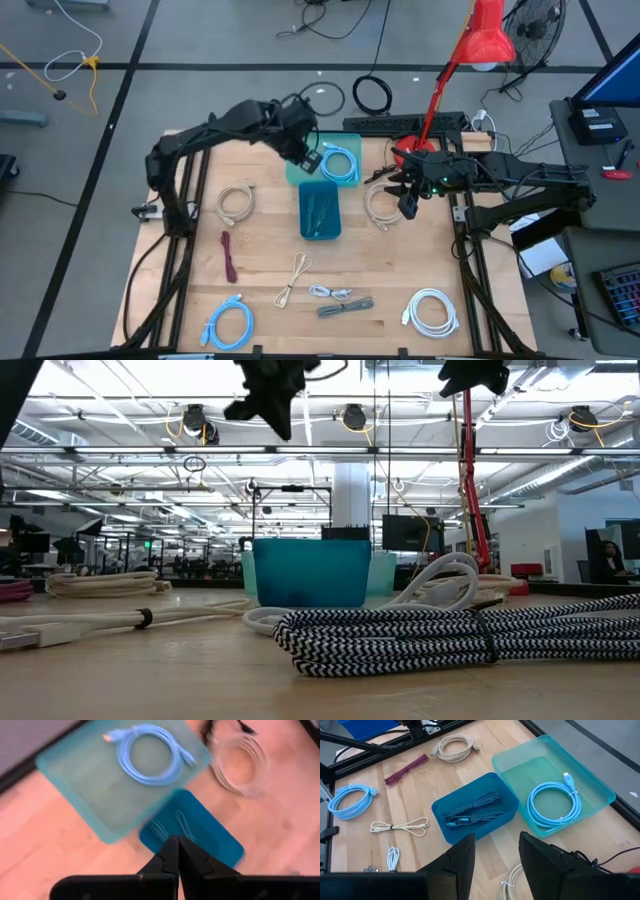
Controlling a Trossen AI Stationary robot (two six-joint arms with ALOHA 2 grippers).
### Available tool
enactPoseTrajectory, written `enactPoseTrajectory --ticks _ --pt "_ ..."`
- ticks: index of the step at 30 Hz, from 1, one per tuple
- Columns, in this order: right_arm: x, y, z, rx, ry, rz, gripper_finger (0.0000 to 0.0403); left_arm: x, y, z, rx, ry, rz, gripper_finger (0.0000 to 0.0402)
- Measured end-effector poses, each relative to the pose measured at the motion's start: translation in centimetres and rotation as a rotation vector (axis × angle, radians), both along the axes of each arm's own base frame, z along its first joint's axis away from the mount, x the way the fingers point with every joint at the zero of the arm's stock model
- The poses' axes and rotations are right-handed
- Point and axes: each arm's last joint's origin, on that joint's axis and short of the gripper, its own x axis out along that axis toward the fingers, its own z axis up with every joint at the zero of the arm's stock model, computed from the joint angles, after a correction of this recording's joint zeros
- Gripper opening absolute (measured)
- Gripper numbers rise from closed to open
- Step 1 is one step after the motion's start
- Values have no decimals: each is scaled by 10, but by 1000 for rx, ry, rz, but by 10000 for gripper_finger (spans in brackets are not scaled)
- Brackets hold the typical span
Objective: Pick & Place USB Port
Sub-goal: Put the left brown hdmi cable into the green bin
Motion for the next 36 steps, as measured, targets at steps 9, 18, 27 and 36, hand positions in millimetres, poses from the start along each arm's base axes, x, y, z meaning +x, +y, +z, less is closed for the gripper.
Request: enactPoseTrajectory --ticks 9,18,27,36 --pt "0 0 0 1 0 -2 141 2 -75 4 -55 51 -98 3" --pt "1 -2 0 52 -24 -89 141 -15 -131 -3 -35 248 -122 5" --pt "7 -3 -2 130 -57 -184 141 -55 -169 -10 14 264 -17 2" --pt "17 -3 -6 171 -61 -214 141 -133 -164 -63 -100 193 231 3"
